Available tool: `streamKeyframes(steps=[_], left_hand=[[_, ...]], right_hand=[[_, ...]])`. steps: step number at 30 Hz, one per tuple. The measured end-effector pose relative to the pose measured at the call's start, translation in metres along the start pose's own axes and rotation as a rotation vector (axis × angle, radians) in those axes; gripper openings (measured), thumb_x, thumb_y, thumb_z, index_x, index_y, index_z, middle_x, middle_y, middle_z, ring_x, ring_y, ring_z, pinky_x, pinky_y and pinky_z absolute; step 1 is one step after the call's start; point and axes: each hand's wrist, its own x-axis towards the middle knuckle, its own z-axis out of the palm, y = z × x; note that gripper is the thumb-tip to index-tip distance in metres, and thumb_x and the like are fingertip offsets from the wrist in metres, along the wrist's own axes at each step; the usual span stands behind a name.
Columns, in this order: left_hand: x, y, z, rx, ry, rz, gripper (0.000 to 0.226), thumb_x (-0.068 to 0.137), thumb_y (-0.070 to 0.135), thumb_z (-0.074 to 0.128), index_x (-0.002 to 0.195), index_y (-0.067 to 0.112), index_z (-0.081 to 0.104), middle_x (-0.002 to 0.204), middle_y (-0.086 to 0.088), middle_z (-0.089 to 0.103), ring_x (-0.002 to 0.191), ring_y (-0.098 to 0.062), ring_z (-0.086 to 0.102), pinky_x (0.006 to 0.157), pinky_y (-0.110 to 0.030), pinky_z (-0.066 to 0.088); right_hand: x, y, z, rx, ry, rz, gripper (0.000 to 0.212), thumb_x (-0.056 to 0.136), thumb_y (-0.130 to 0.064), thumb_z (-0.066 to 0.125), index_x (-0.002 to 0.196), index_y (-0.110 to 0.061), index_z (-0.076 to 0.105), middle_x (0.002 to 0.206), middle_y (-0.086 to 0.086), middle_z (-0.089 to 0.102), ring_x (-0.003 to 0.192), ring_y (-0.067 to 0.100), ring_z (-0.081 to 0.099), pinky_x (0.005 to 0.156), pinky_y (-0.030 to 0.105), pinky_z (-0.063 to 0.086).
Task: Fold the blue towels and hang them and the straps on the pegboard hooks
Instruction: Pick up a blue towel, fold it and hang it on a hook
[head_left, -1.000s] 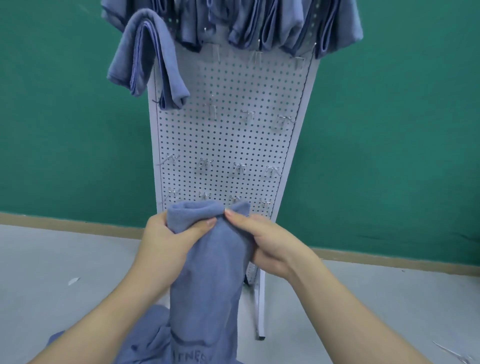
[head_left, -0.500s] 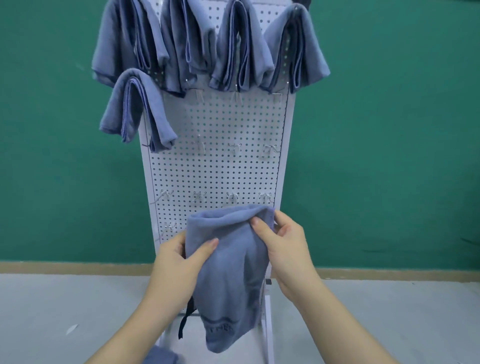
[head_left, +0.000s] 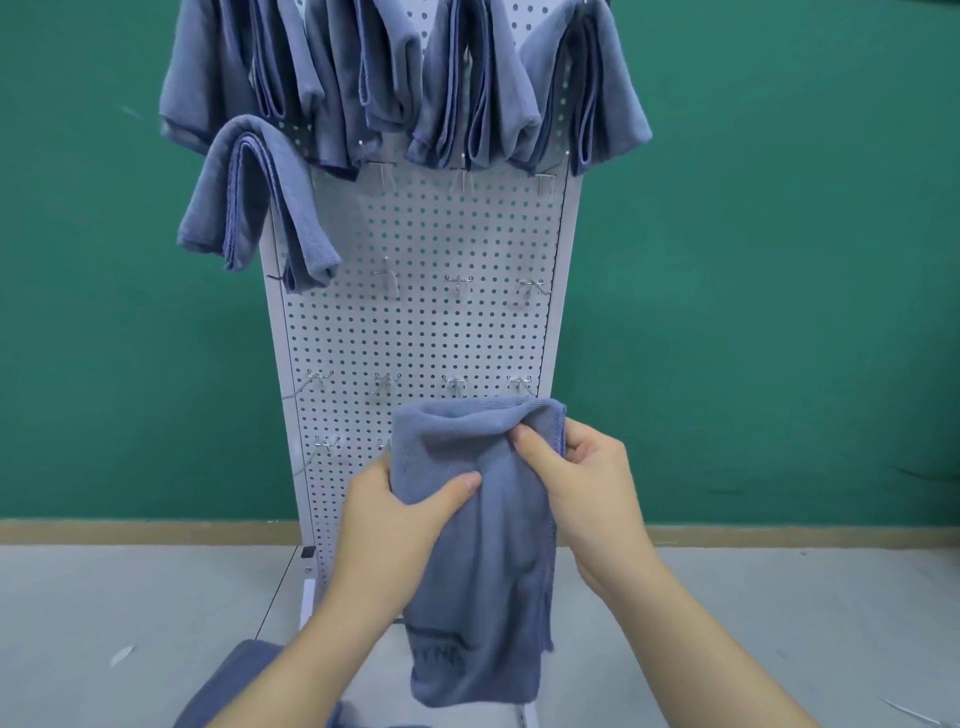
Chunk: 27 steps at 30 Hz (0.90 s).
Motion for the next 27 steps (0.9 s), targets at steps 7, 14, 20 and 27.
streamKeyframes(steps=[7, 14, 20, 27], left_hand=[[0.003, -0.003, 0.007, 0.028, 0.266, 0.1, 0.019, 0.08, 0.019, 0.085, 0.085, 0.028, 0.069, 0.078, 0.022, 0.071, 0.066, 0.005, 0.063, 0.058, -0.011, 0.047], [0.013, -0.015, 0.0, -0.011, 0.416, 0.023, 0.011, 0.08, 0.02, 0.081, 0.08, 0.022, 0.07, 0.072, 0.018, 0.07, 0.058, 0.005, 0.058, 0.051, -0.01, 0.043], [0.004, -0.03, 0.001, -0.015, 0.374, 0.041, 0.017, 0.083, 0.024, 0.081, 0.074, 0.019, 0.069, 0.061, 0.012, 0.066, 0.054, -0.003, 0.051, 0.052, -0.019, 0.043], [-0.017, -0.048, 0.001, 0.116, 0.063, 0.201, 0.024, 0.103, 0.021, 0.056, 0.082, 0.023, 0.065, 0.061, 0.011, 0.058, 0.057, -0.003, 0.046, 0.054, -0.017, 0.038]], right_hand=[[-0.005, 0.014, 0.021, -0.13, 0.053, -0.091, 0.041, 0.089, -0.03, 0.074, 0.077, 0.006, 0.058, 0.063, 0.008, 0.045, 0.065, 0.015, 0.037, 0.06, 0.034, 0.034], [-0.02, 0.02, 0.044, -0.297, -0.039, -0.161, 0.038, 0.096, -0.025, 0.07, 0.067, -0.006, 0.055, 0.055, -0.007, 0.043, 0.057, 0.009, 0.036, 0.055, 0.032, 0.032], [-0.024, 0.024, 0.056, -0.448, -0.06, -0.105, 0.048, 0.103, -0.03, 0.059, 0.06, -0.019, 0.039, 0.046, -0.013, 0.039, 0.05, 0.008, 0.035, 0.05, 0.021, 0.032], [-0.017, 0.028, 0.056, -0.413, -0.034, -0.04, 0.05, 0.105, -0.032, 0.056, 0.059, -0.019, 0.039, 0.041, -0.015, 0.042, 0.044, 0.006, 0.037, 0.046, 0.02, 0.028]])
